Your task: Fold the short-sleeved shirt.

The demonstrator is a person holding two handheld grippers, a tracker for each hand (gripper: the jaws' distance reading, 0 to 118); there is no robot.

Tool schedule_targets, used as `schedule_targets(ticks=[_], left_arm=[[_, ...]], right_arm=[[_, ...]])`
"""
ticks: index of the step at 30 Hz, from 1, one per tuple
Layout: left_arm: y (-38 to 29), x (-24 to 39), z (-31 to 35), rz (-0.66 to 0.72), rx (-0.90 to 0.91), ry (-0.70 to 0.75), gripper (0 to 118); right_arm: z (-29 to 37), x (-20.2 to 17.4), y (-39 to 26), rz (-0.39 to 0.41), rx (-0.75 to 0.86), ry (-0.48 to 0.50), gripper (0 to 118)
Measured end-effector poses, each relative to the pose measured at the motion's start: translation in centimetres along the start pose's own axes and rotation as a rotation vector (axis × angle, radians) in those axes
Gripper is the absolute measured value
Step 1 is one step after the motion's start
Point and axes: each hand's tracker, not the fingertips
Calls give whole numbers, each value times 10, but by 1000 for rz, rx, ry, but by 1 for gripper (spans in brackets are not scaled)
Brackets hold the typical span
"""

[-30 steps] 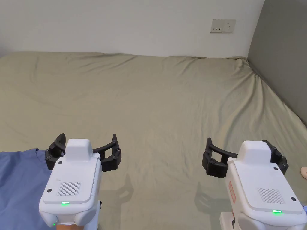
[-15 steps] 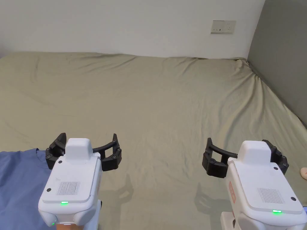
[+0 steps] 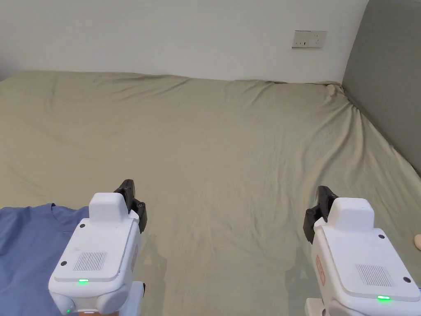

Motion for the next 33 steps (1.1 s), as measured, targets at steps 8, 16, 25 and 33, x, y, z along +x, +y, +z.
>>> schedule_targets(ticks=[8, 16, 25, 33], left_arm=[[1, -45, 13, 6, -2, 149, 0], [7, -145, 58, -7, 3, 417, 0], [-1, -234, 128, -23, -44, 652, 0], [-9, -262, 146, -7, -134, 679, 0]], right_arm=[[-17, -34, 8, 6, 17, 85, 1], [-34, -136, 20, 24, 56, 370, 1], [-24, -245, 24, 58, 62, 627, 1], [-15, -281, 18, 67, 43, 705, 1]])
